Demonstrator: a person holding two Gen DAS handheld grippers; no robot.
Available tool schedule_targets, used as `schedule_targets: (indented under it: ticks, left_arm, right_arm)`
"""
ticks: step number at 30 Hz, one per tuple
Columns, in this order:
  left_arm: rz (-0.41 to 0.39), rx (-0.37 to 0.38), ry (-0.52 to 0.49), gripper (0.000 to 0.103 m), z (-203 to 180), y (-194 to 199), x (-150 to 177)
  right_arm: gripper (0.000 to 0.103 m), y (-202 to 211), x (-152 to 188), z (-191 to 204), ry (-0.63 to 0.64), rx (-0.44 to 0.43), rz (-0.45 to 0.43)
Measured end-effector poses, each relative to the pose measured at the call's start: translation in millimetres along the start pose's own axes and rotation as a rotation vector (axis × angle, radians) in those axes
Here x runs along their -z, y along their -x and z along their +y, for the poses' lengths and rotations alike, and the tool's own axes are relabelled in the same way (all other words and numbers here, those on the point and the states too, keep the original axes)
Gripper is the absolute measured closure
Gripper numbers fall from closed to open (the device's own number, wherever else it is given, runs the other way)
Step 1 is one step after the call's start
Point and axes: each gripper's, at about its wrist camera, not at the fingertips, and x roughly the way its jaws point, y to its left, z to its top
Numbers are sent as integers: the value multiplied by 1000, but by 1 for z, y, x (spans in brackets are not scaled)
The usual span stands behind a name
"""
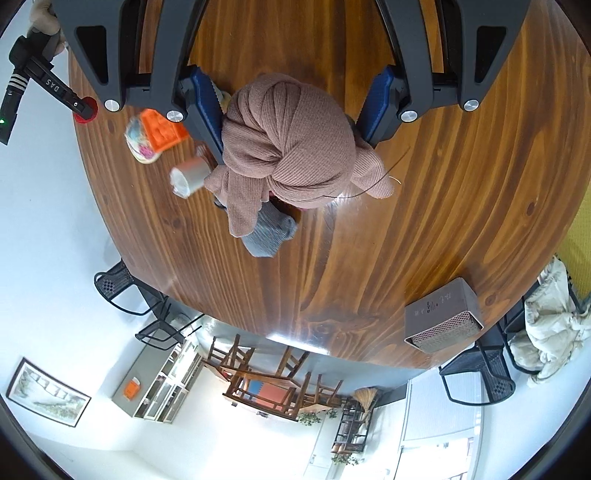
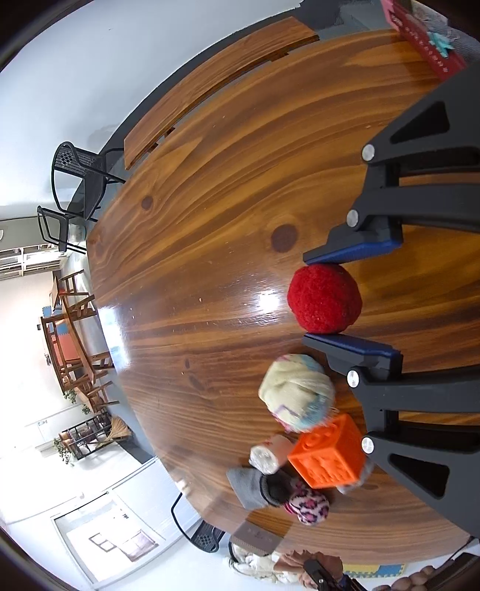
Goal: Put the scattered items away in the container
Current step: 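Grasp the tan knotted fabric with the left tool while the right tool grasps the red ball, then carry the tan fabric and red ball to the box and release both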
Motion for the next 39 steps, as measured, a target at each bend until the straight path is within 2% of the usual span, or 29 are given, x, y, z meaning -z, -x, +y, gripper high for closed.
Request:
schedule_targets:
  ticks: [11,16,22,30,39]
  left_arm:
    - [35,72,-118,36,-68,50,59]
    - [76,135,-171,36,-108,65,92]
    - [103,203,-259,36,-166,81,138]
    - [145,272,-361,36,-237,96,191]
    - [165,358,-474,36,-316,109,234]
  right_arm:
    - [63,68,56,-33,-48,-38,-16]
    - [63,107,83,-57,-70,-29,-45]
    - [63,158,114,-106,-102,18,-79]
    - [63,200,158,-179,-192,86,-81]
    - [63,230,190,-222,-230,107,-99]
